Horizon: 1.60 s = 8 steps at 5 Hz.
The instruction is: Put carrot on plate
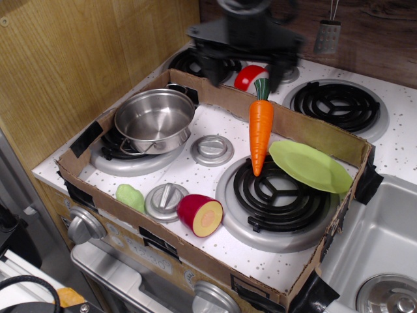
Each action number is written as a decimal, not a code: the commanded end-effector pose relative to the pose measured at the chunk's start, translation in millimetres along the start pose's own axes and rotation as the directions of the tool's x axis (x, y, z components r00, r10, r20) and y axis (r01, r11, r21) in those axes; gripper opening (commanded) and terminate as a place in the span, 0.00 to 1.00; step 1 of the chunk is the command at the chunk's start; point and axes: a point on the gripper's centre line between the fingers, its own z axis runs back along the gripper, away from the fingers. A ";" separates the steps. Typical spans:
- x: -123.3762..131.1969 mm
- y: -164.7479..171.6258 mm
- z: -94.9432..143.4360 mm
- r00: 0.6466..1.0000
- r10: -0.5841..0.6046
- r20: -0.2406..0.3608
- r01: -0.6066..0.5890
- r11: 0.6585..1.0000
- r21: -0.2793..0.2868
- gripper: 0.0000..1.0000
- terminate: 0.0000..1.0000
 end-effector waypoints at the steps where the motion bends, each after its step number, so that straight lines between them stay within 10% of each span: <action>1: 7.3 -39.0 10.0 0.998 0.040 0.054 -0.039 0.999 -0.016 1.00 0.00; 4: 22.8 -30.0 -45.2 0.986 -0.093 0.141 0.079 0.991 0.104 1.00 0.00; 8: 3.7 -0.2 -97.6 0.998 0.024 0.056 -0.026 0.999 0.034 1.00 0.00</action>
